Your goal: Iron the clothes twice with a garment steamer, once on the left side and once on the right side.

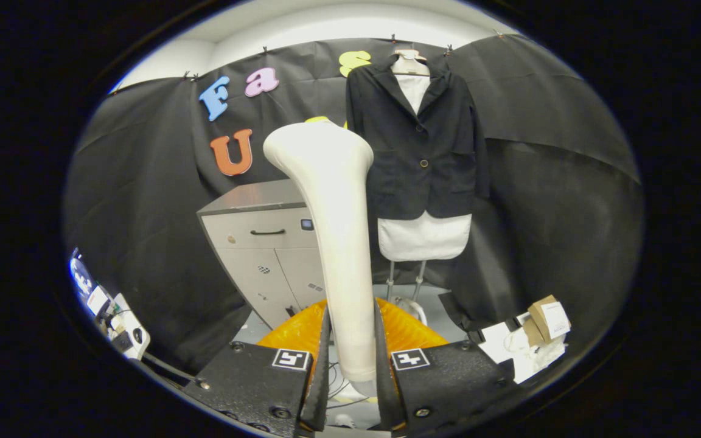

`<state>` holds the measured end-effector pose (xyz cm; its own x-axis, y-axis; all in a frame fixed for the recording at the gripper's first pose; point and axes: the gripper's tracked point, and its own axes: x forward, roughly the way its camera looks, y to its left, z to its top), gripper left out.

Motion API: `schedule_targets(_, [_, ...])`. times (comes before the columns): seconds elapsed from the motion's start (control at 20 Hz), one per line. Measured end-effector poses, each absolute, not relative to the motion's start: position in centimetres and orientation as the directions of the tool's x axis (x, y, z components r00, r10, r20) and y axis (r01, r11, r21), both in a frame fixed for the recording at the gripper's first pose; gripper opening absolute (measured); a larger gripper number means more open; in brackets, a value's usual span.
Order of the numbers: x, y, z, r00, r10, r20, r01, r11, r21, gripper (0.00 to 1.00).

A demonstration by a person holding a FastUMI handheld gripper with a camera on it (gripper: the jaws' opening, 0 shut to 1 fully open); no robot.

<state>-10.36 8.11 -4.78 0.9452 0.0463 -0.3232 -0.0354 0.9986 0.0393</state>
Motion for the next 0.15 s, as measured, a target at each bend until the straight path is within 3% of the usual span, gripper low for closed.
schedule_targets(0.15, [-10.44,8.31,-4.88,0.944,0.05,-0.327,-0.039,0.998,0.04,0.36])
